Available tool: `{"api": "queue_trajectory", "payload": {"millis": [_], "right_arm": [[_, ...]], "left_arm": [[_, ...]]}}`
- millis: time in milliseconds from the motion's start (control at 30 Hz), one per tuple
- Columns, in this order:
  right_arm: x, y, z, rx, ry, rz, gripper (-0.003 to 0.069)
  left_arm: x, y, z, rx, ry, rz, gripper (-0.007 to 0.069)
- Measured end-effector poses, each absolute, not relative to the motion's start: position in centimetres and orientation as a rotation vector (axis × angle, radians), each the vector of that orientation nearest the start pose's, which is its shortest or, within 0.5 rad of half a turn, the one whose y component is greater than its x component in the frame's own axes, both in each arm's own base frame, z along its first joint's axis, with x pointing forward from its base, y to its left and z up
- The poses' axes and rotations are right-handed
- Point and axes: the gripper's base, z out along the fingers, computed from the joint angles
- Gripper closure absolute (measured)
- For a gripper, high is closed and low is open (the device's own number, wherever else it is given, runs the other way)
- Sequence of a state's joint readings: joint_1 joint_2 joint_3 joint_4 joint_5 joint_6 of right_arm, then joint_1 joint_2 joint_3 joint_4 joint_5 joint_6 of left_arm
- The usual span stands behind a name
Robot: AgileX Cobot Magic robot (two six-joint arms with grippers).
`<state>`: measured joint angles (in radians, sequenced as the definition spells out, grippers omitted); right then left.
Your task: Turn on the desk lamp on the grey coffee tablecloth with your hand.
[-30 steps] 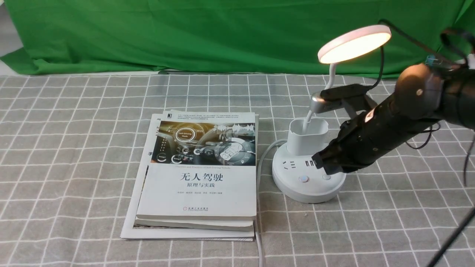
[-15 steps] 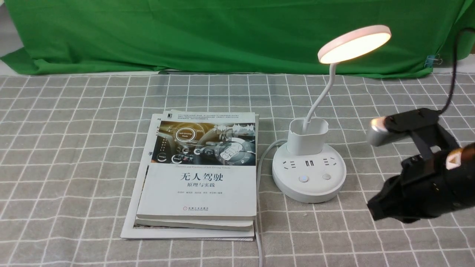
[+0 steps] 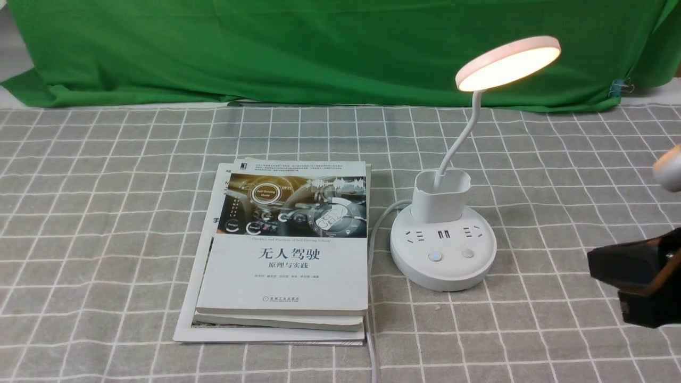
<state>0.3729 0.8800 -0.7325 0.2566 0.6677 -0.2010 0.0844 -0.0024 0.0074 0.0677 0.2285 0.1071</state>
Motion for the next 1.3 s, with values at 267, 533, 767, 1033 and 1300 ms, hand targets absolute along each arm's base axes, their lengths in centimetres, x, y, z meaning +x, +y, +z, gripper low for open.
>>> {"api": "queue_trajectory", "payload": {"millis": [267, 533, 767, 1033, 1300], "right_arm": [[9.6, 2.8, 27.3, -0.250, 1.931, 0.224, 0.0634], [6.1, 0.9, 20.4, -0.133, 1.766, 0.071, 0.0631], [5.6, 0.8, 18.9, -0.138, 1.732, 0.054, 0.0631], [5.5, 0.8, 19.0, -0.145, 1.721, 0.043, 0.0631], [5.5, 0.8, 19.0, -0.145, 1.721, 0.042, 0.0622]], "left_arm": [[5.5, 0.6, 19.0, 0.065, 1.720, 0.204, 0.0606], [5.5, 0.6, 19.0, 0.065, 1.720, 0.204, 0.0606], [5.5, 0.6, 19.0, 0.066, 1.720, 0.205, 0.0606], [5.5, 0.6, 19.0, 0.066, 1.720, 0.205, 0.0606], [5.5, 0.6, 19.0, 0.066, 1.720, 0.205, 0.0606]]}}
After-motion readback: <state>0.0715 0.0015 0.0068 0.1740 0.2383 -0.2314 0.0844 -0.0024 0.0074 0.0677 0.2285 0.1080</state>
